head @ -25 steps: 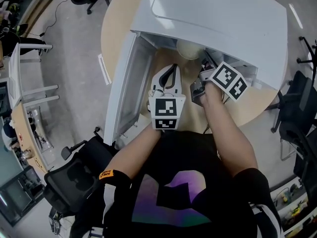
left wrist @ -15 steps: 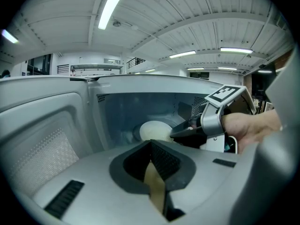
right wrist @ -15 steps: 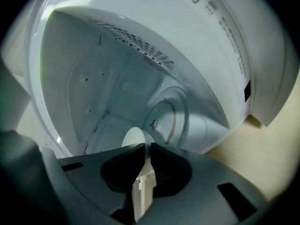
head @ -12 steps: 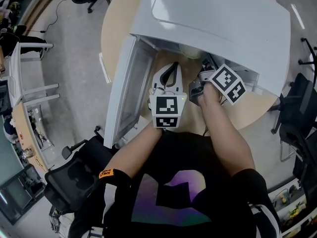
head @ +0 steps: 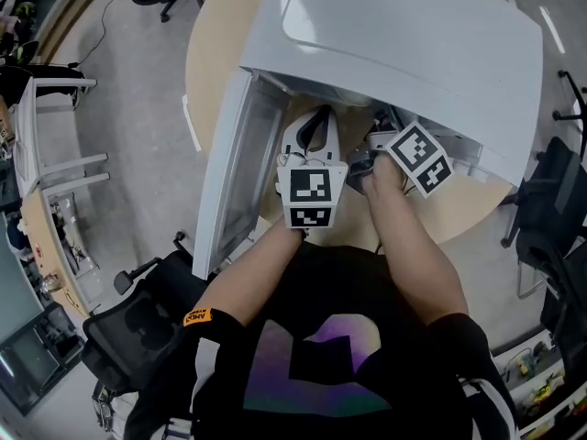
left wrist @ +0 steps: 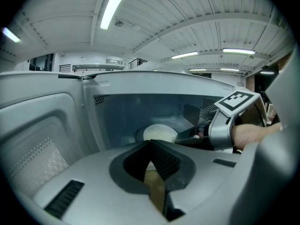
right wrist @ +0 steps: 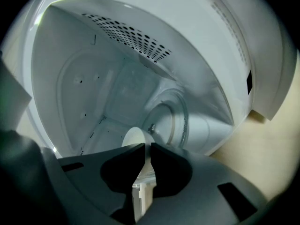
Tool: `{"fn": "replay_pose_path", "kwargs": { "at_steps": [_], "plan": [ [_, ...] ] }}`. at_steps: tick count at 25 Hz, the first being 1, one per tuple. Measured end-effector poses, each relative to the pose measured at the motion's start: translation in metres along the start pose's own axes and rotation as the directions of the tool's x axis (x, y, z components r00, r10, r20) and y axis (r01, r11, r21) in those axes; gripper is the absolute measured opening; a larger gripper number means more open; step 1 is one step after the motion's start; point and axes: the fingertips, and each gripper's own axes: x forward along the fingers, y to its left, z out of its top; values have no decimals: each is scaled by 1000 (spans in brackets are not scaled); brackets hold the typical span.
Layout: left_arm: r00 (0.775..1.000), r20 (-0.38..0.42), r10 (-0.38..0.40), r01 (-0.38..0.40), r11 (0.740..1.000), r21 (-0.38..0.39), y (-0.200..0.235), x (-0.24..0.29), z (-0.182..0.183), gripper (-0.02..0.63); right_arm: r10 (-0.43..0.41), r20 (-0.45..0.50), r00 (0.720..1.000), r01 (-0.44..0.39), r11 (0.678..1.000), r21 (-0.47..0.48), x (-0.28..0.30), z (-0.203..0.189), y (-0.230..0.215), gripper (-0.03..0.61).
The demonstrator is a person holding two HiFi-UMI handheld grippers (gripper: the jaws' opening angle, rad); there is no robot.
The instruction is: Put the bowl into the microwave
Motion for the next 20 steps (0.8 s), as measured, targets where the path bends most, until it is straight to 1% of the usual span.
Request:
{"fn": "replay_pose_path", "kwargs": {
  "at_steps": [8,16,20],
  "plan": [
    [1000,6,11,-11,1000,0,9,20,7,46,-17,33,999,17,1000,1,3,4,-2,47],
    [1000,15,5,-5,1000,9,8,32,16,46,-14,92,996,11,999,36,6,14,-5,48],
    [1000,5,1,-1,1000,16,8,35,14,46,-14,109,994,12,1000,23,7,17,-5,47]
  ]
}}
